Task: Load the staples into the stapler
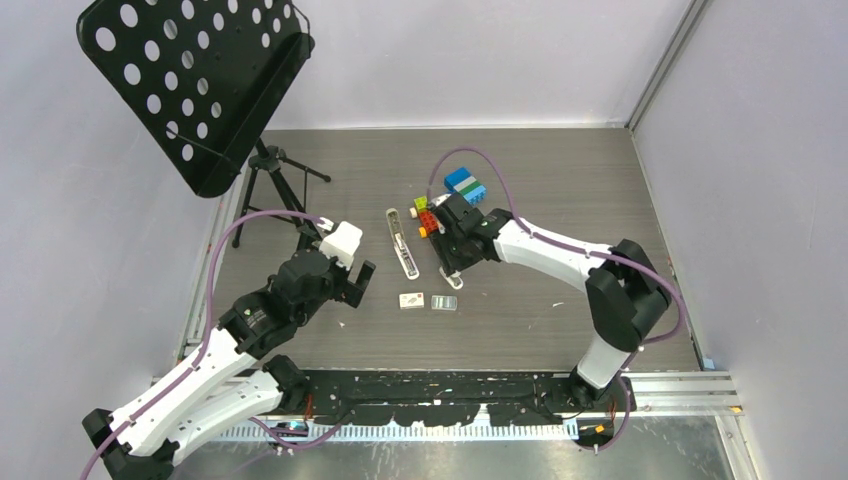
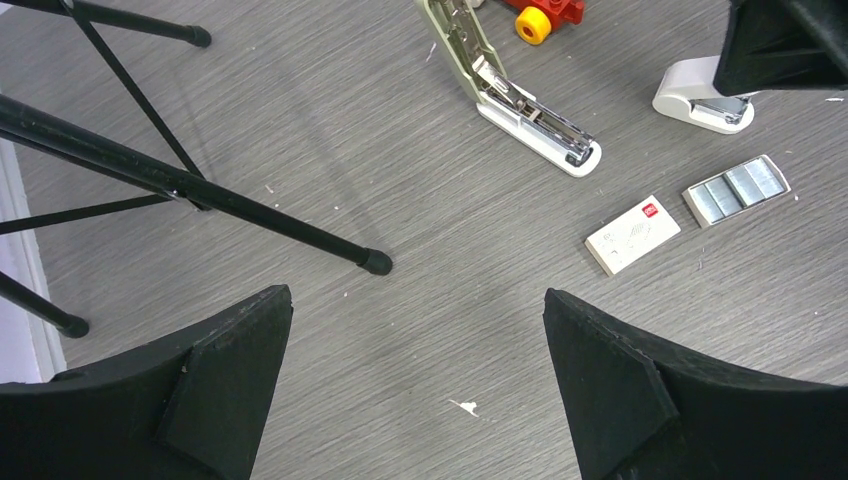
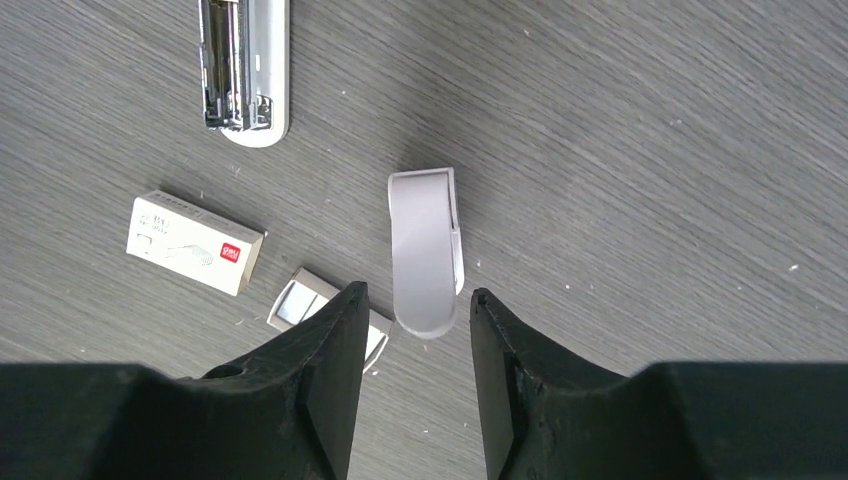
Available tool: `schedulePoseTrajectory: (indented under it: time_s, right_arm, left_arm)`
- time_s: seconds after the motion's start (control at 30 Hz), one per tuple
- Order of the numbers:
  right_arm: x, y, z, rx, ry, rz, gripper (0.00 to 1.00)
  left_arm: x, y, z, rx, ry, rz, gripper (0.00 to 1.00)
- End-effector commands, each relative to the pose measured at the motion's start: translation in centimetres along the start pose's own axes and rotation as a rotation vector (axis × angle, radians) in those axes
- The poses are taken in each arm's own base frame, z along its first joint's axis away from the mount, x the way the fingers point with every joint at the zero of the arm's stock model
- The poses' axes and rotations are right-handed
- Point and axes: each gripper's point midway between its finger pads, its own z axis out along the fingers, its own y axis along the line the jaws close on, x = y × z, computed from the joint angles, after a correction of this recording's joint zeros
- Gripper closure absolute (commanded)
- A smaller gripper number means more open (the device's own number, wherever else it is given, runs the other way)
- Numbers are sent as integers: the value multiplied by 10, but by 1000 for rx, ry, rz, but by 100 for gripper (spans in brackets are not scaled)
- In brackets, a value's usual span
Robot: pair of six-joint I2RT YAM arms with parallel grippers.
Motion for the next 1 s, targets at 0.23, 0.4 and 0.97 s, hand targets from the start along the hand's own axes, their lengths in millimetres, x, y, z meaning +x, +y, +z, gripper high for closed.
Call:
schedulePoseTrajectory:
  time_s: [0.23, 0.4, 0.97]
  right_arm:
    - [6, 4, 12, -6, 93, -56, 67]
    - [15, 1, 14, 3, 109, -55, 75]
    - [62, -9, 50, 49, 83, 5, 90]
  left_arm:
    - [-9, -1, 0, 12, -41, -6, 0]
    - [-9, -1, 0, 14, -39, -4, 0]
    - [-7, -1, 1, 14, -35, -4, 0]
